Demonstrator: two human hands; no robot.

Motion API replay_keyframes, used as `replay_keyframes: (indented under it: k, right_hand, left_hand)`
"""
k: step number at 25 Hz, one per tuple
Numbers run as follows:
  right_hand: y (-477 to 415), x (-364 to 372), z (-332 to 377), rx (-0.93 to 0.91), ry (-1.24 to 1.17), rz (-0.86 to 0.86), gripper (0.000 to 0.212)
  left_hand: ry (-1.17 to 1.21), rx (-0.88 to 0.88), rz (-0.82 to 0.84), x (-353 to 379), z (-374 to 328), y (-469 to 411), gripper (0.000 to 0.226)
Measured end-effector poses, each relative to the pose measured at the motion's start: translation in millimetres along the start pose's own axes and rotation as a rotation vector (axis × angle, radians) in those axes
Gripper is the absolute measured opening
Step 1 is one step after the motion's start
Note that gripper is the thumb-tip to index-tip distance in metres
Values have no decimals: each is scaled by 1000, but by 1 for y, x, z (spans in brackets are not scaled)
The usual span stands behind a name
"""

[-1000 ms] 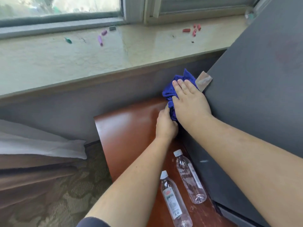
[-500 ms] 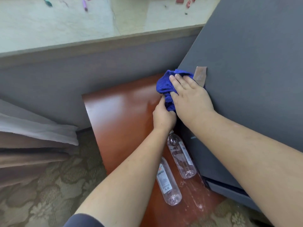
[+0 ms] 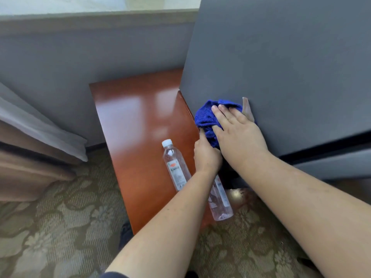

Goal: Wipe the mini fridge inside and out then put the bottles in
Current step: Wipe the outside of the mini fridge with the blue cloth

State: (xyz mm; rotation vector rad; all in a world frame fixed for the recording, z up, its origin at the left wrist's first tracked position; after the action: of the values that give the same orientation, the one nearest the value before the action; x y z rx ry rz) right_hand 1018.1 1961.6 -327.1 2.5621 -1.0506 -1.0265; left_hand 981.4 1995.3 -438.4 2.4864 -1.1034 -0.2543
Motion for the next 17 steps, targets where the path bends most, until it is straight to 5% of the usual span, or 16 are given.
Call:
replay_keyframes:
  k: [8,17]
  right_hand:
    - [45,28,19,18,-60,3,51]
    - [-38,-6,-1,-81,11,56,51]
  left_hand:
    - [-9,38,27,12,30,32,45]
    - [-179,22,149,-27,0,-40,40]
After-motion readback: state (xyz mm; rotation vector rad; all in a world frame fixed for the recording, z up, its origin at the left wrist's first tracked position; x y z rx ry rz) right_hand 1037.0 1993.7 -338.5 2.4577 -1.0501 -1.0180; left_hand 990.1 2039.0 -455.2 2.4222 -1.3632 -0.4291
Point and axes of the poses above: each hand's wrist, its own y-axis away from the middle knuckle, its own x-axis out of the palm, z = x × y, the point moved 3 cm from there along -y, towards the middle knuckle, and after that the axes turned 11 degrees about y, right-handed, at the moved point
